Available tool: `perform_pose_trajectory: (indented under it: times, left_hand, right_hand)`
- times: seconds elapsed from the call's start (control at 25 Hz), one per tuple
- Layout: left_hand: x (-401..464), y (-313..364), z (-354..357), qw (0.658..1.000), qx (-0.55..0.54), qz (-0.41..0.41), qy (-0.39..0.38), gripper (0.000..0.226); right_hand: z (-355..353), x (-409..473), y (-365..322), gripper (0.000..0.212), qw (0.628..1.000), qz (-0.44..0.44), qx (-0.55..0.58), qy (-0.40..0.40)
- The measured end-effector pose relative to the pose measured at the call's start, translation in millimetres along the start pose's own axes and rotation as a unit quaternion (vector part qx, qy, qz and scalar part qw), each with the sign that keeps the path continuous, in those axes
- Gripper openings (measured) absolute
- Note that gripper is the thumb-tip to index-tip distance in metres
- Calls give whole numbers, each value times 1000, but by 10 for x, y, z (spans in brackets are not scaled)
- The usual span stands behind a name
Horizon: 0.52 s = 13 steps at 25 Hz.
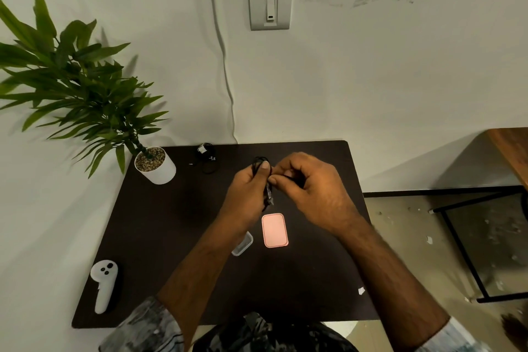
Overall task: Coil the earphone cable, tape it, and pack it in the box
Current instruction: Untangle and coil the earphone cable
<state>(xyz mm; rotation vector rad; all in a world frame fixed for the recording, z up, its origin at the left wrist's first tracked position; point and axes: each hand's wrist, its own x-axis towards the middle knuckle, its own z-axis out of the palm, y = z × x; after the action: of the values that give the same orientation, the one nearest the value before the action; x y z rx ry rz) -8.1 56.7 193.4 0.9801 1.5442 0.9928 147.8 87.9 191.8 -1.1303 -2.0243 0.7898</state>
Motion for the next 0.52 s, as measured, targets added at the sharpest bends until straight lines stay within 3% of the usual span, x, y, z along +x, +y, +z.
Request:
perform_pose_trajectory:
  times: [0.24, 0.52]
  left_hand:
    - [-54, 43, 8, 989, -76, -49, -115, 43]
    - [-93, 38, 86, 983, -83, -59, -150, 50]
  right_hand:
    - [-69, 32, 31, 10, 999, 19, -2, 49]
    - [-115, 58, 43, 9, 993, 62, 62, 77]
